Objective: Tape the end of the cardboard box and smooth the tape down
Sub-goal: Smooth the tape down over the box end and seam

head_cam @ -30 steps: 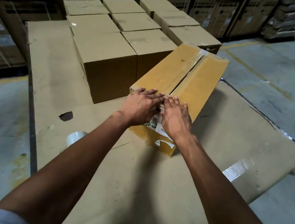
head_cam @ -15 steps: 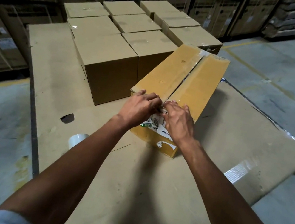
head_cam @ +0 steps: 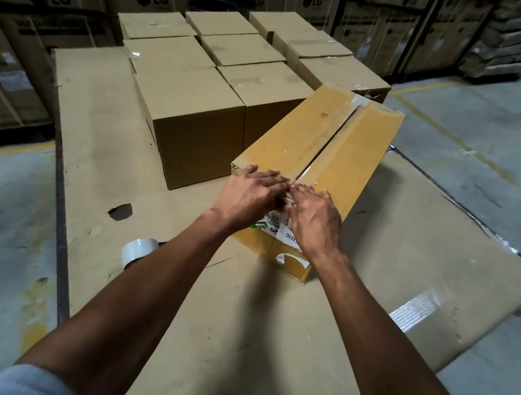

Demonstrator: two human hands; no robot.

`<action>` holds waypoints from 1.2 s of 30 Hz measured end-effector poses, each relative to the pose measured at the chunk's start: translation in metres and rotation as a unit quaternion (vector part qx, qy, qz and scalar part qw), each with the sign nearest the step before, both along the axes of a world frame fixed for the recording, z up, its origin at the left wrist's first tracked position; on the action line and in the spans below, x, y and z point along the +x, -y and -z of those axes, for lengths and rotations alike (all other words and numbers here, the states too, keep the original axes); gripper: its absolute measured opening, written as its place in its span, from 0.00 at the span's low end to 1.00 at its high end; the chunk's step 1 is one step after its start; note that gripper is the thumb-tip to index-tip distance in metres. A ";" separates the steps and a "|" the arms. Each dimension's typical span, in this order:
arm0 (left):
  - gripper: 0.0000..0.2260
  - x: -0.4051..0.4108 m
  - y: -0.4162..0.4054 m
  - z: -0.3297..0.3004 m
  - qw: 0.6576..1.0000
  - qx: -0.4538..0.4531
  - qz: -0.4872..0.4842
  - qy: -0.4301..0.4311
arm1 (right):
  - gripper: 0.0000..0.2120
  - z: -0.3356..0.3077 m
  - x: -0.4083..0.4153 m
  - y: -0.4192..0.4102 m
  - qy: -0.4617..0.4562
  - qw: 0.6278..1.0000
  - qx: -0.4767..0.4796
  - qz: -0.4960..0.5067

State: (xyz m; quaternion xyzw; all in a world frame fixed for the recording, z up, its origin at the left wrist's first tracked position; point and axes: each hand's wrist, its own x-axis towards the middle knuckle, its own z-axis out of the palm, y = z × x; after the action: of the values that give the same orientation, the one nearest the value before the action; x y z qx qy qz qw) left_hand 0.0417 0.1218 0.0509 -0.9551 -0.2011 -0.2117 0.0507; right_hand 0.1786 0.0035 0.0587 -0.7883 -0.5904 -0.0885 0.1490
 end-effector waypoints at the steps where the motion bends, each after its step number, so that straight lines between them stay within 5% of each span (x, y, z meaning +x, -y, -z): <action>1: 0.23 -0.002 -0.001 0.002 1.000 0.006 0.007 0.012 | 0.24 0.002 0.000 0.003 -0.014 0.999 0.033 -0.005; 7: 0.14 -0.005 -0.001 0.007 0.996 0.020 0.022 0.083 | 0.20 0.016 0.005 0.007 -0.035 0.994 0.102 -0.030; 19: 0.32 0.013 -0.009 -0.002 0.998 -0.024 -0.016 -0.051 | 0.34 -0.003 -0.004 -0.015 0.044 0.991 -0.119 0.038; 27: 0.24 0.004 -0.030 -0.003 0.995 -0.083 0.060 -0.019 | 0.25 -0.008 0.006 -0.011 0.018 0.996 -0.071 0.043; 36: 0.25 0.006 -0.041 0.030 0.995 -0.045 0.070 0.059 | 0.29 0.012 0.013 -0.014 0.062 0.995 -0.049 0.052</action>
State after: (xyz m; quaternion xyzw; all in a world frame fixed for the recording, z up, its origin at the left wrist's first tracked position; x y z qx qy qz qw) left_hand 0.0481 0.1629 0.0211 -0.9540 -0.1454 -0.2616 -0.0188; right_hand 0.1915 0.0171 0.0466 -0.8175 -0.5600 -0.1156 0.0683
